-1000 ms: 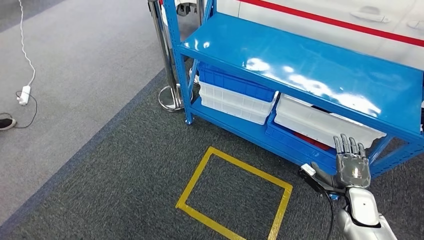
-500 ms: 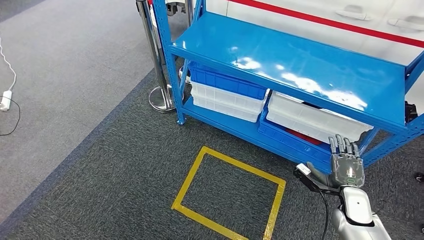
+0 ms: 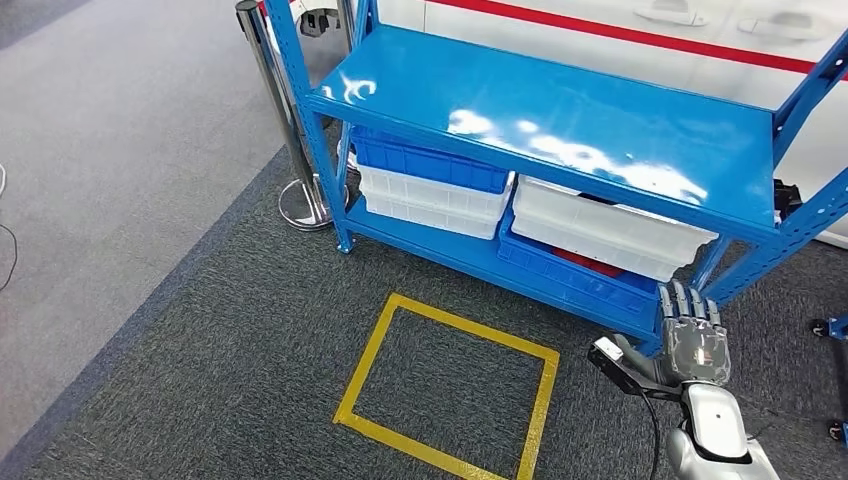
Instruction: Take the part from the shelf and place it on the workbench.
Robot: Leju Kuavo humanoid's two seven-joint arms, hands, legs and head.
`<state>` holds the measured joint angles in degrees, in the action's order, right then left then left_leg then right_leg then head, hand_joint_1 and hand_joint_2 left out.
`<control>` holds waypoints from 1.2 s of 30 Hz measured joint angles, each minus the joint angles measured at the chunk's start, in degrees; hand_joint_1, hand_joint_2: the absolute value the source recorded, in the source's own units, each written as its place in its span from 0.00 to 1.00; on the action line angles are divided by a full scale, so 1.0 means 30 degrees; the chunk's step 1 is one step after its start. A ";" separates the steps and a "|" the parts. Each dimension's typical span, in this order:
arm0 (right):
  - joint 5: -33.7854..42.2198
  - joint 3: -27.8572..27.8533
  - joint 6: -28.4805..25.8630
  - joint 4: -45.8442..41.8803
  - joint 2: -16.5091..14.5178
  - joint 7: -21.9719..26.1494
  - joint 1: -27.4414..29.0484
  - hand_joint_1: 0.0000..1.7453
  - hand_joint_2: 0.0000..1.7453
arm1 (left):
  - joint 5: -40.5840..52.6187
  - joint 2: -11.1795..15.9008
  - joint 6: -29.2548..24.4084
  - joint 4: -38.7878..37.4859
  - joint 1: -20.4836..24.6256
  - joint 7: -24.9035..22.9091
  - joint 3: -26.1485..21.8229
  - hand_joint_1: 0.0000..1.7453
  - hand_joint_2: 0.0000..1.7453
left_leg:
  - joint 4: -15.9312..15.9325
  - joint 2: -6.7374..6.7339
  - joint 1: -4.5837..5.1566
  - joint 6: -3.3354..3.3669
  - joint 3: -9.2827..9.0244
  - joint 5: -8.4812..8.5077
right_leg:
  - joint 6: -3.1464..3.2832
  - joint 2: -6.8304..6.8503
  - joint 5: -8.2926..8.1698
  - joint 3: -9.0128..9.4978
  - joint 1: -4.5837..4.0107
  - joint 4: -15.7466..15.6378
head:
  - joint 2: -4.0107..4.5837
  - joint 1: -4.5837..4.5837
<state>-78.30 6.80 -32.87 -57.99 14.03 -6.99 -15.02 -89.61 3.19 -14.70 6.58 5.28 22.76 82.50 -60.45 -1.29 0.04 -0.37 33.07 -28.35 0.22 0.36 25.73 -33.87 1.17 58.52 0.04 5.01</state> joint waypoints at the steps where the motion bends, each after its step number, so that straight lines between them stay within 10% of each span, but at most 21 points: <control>1: -0.0022 0.0000 -0.0002 -0.0022 -0.0005 0.0000 0.0001 0.00 0.00 | -0.0047 0.0018 0.0051 0.0000 0.0000 0.0098 -0.0067 0.00 0.00 | -0.0969 0.0120 -0.0038 -0.0097 0.0409 -0.0593 | 0.0094 -0.0047 -0.0018 0.0011 0.0020 -0.0027 | 0.0000 0.0000; 5: -0.0064 0.0000 -0.0035 -0.0038 -0.0035 0.0011 0.0073 0.00 0.00 | -0.0120 0.0055 0.0238 0.0000 -0.0049 0.0328 -0.0348 0.00 0.00 | -0.4811 0.0262 -0.0084 -0.0251 0.2151 -0.1977 | 0.0181 -0.0328 -0.0010 -0.0014 -0.0011 0.0019 | 0.0000 0.0000; 10: -0.0029 0.0000 -0.0051 -0.0036 -0.0051 0.0022 0.0060 0.00 0.00 | 0.0008 0.0060 0.0273 0.0000 -0.0049 0.0488 -0.0419 0.00 0.00 | 0.0397 0.0727 -0.0053 0.0089 -0.0254 0.0498 | 0.0010 -0.0765 -0.0003 0.0024 -0.0052 0.0061 | 0.0000 0.0000; 15: 0.0000 0.0000 -0.0046 -0.0036 -0.0016 0.0104 0.0020 0.00 0.00 | 0.0186 0.0055 0.0187 0.0000 -0.0034 0.0484 -0.0419 0.00 0.00 | 0.1057 0.0567 -0.0122 0.0598 -0.0440 0.0776 | -0.0528 -0.0720 0.0260 -0.0210 -0.0089 0.0356 | 0.0000 -0.0005; 20: 0.0102 -0.0007 -0.0040 0.0075 0.0026 0.0160 0.0010 0.00 0.00 | 0.0261 0.0053 0.0116 0.0000 -0.0120 0.0524 -0.0419 0.00 0.00 | 0.1143 0.0220 -0.0109 0.0792 -0.0416 0.0860 | -0.0800 -0.0320 0.2489 -0.2475 -0.0076 0.5340 | 0.0000 -0.0007; 26: 0.0751 -0.0166 -0.0168 -0.0020 0.0332 0.0335 0.0425 0.00 0.00 | 0.0241 0.0046 0.0037 0.0000 -0.0097 0.1978 -0.0435 0.00 0.00 | 0.0849 -0.0052 0.0058 0.0482 -0.0463 0.0598 | -0.0490 0.0408 0.0098 0.0108 -0.0210 0.0110 | 0.0000 -0.0004; 30: 0.0565 -0.0368 0.0408 -0.0545 0.0470 0.1002 0.1151 0.00 0.00 | 0.1232 0.0077 0.1552 0.0064 0.0090 0.4977 -0.1283 0.00 0.00 | 0.0429 -0.0072 0.0044 0.0118 -0.0301 0.0194 | 0.0014 0.0180 0.0043 0.0064 -0.0167 -0.0028 | 0.0000 0.0000; 34: 0.0614 -0.0322 0.1664 -0.0712 0.0374 0.1874 0.1084 0.00 0.00 | 0.5167 0.0151 0.1714 0.0537 0.0055 0.5675 -0.4077 0.00 0.00 | -0.4012 0.0256 -0.0062 -0.0179 0.1619 -0.2037 | 0.0324 -0.0076 -0.0010 0.0049 -0.0133 -0.0055 | 0.0000 0.0000; 36: 0.1034 -0.0291 0.2084 -0.0635 0.0352 0.2272 0.1026 0.00 0.00 | 0.5945 0.0128 0.1882 0.0634 -0.0148 0.5675 -0.5302 0.00 0.00 | -0.4786 0.0262 -0.0074 -0.0179 0.2018 -0.1952 | 0.0324 -0.0243 -0.0002 0.0052 -0.0142 -0.0015 | 0.0000 0.0000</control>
<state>-75.20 5.92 -26.61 -59.89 15.08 -0.18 -11.94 -71.77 3.57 -9.06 8.48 4.84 39.79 66.59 -74.80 -0.50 -0.18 -0.91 39.13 -34.21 1.19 -0.37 25.72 -33.71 0.74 58.47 0.04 5.01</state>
